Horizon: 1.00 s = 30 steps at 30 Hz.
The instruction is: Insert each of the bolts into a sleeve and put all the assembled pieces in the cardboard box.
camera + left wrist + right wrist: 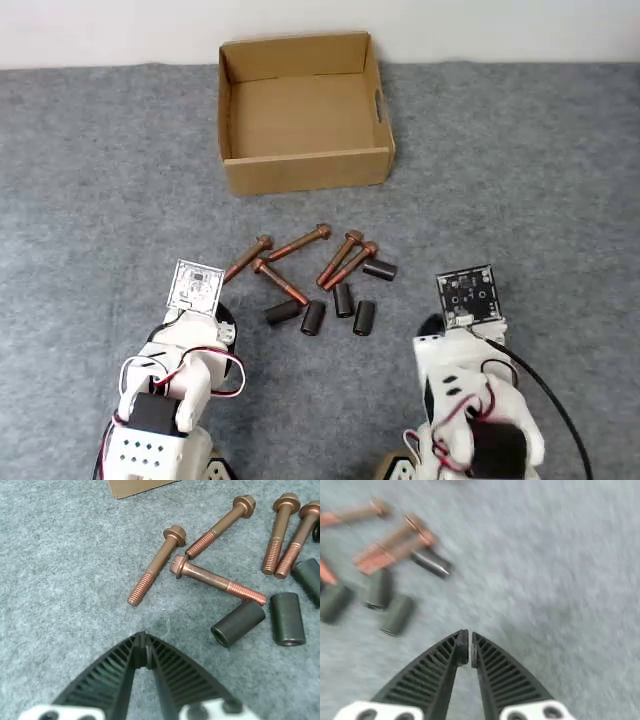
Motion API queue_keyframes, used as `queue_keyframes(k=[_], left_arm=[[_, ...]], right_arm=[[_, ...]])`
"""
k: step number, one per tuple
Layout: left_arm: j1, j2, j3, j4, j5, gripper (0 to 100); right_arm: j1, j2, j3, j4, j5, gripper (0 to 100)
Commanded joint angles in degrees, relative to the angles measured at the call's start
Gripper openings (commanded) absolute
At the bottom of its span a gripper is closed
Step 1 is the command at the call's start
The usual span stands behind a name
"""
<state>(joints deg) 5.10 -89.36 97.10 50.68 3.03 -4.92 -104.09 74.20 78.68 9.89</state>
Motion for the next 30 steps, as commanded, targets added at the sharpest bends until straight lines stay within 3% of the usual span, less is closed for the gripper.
queue_keyframes(k=[1,5,10,16,23,25,30], left_arm=[[-0.26,-0.53,-0.31,0.18,-0.44,0],[-0.26,-0.53,-0.31,0.18,-0.44,0],[-0.26,-0.53,-0.31,0.18,-0.44,0],[-0.26,-0.53,-0.31,0.18,-0.44,0],[-0.26,-0.53,-0.31,0.18,-0.44,0],[-0.26,-0.53,-0.31,0.18,-0.44,0],[-0.26,-0.53,-0.31,0.18,-0.44,0]], right_arm=[[-6.11,1.27,-6.33,0.48,-7.21,7.8],[-13.14,7.96,-8.88,0.13,-13.71,8.0],[-18.95,27.21,-17.05,-0.04,-21.80,1.2],[-19.30,54.73,-28.13,-0.13,-29.19,0.9],[-19.30,77.23,-39.38,-4.70,-30.33,1.0],[-19.38,81.45,-40.79,-6.37,-30.33,4.3],[-19.56,86.99,-41.93,-6.73,-30.42,24.0]])
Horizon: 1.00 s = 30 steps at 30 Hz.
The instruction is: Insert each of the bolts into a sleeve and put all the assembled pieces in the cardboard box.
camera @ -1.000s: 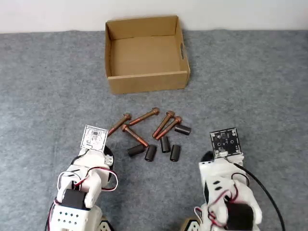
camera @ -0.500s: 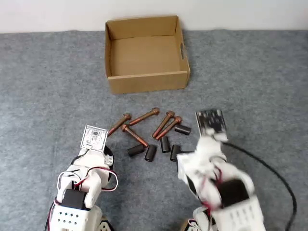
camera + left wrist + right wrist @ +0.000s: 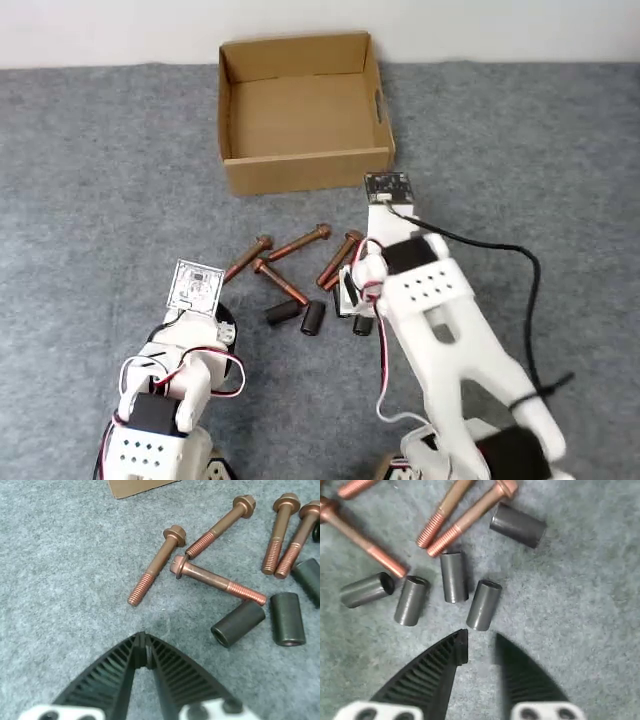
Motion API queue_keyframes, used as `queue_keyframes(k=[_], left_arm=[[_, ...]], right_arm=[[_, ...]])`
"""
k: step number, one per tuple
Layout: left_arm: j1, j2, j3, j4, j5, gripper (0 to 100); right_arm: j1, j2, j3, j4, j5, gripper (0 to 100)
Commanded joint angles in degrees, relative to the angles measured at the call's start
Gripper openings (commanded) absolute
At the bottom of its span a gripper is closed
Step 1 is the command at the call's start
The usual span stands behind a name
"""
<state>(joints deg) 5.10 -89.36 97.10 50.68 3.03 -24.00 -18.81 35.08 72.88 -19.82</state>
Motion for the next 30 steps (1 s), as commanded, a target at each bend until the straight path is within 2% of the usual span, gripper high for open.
queue_keyframes(k=[1,11,19,27,30], left_arm=[[-0.26,-0.53,-0.31,0.18,-0.44,0],[-0.26,-0.53,-0.31,0.18,-0.44,0],[-0.26,-0.53,-0.31,0.18,-0.44,0],[-0.26,-0.53,-0.31,0.18,-0.44,0],[-0.26,-0.53,-0.31,0.18,-0.44,0]], right_arm=[[-0.57,2.42,-2.81,-1.01,-0.70,26.3],[-0.75,11.47,-2.73,-8.04,-0.79,27.3],[-4.62,15.52,-2.81,-10.86,-2.81,26.9],[-1.98,21.67,-2.81,-15.69,-2.46,4.7],[-0.31,23.60,-2.90,-17.98,-2.37,1.9]])
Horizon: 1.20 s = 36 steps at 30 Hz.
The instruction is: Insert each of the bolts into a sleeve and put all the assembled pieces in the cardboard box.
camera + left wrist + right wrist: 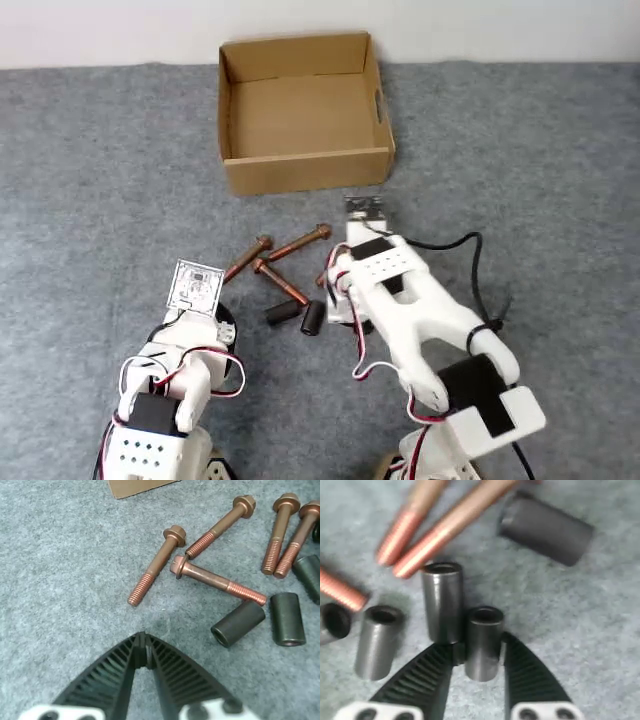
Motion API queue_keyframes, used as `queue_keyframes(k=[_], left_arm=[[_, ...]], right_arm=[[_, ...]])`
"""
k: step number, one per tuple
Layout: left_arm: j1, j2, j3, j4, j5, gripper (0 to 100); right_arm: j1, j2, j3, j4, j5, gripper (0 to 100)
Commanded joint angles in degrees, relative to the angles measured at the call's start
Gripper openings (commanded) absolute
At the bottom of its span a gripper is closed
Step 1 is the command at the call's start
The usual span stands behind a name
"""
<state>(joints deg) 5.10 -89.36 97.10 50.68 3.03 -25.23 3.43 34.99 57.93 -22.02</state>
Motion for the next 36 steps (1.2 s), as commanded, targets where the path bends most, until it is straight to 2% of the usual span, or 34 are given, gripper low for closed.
queue_keyframes(k=[1,10,19,26,32,36], left_arm=[[-0.26,-0.53,-0.31,0.18,-0.44,0],[-0.26,-0.53,-0.31,0.18,-0.44,0],[-0.26,-0.53,-0.31,0.18,-0.44,0],[-0.26,-0.53,-0.31,0.18,-0.44,0],[-0.26,-0.53,-0.31,0.18,-0.44,0],[-0.09,-0.53,-0.31,0.18,-0.62,0]], right_arm=[[1.36,1.98,-2.81,-3.38,-0.18,2.4],[2.07,-0.48,-2.81,-1.10,-0.09,0.9],[1.71,-21.58,-2.73,11.65,1.76,0.9],[2.51,-33.89,-2.46,17.45,1.76,0.8],[10.07,-39.69,-2.37,18.33,1.67,0.8],[16.04,-43.82,-2.37,23.34,-0.79,0.8]])
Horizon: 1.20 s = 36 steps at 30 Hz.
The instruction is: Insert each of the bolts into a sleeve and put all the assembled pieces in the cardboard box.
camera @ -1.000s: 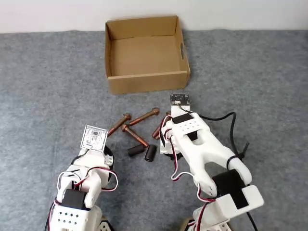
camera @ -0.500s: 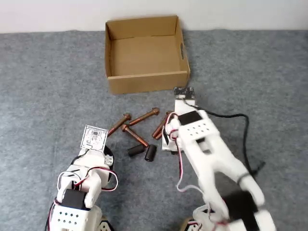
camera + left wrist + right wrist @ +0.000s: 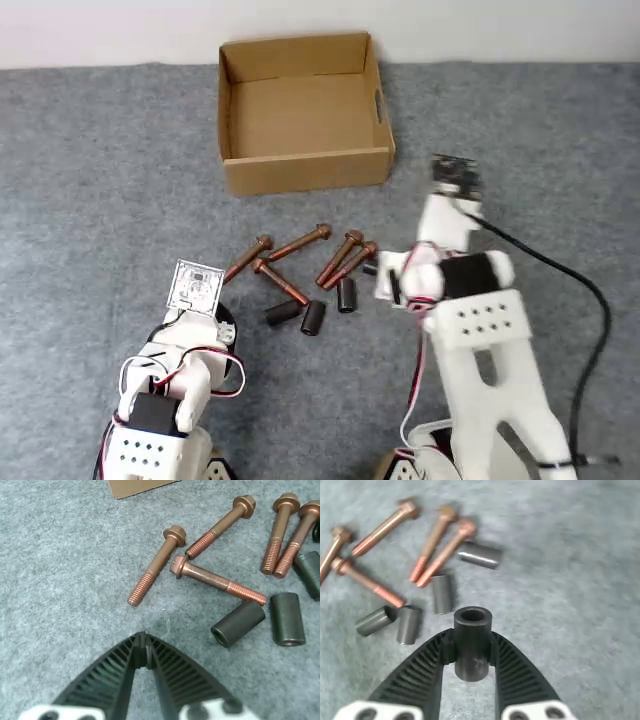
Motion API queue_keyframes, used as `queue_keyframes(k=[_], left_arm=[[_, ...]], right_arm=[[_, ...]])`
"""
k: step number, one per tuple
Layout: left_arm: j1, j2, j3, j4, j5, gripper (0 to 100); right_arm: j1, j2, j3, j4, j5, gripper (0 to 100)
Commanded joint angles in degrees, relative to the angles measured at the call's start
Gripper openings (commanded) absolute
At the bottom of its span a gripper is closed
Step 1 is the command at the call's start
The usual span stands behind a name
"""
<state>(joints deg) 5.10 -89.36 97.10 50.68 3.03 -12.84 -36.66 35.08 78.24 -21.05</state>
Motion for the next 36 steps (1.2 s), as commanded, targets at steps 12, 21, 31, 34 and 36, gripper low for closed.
queue_keyframes(k=[12,21,31,34,36], left_arm=[[7.30,-0.53,-0.31,0.18,-0.62,0],[5.19,-0.44,-10.68,12.04,-0.35,0],[0.53,15.30,-37.49,21.10,-0.62,0],[0.62,29.27,-45.23,22.42,-0.35,0],[0.79,38.77,-50.42,22.86,-0.35,0]], right_arm=[[14.02,-16.04,-2.37,15.52,-6.07,0.8],[15.69,-27.03,9.49,13.32,-5.98,0.8],[15.87,-38.64,20.13,11.56,-4.48,0.8],[15.96,-42.15,22.68,11.38,-3.96,0.8],[15.96,-44.44,23.12,11.21,-3.96,0.8]])
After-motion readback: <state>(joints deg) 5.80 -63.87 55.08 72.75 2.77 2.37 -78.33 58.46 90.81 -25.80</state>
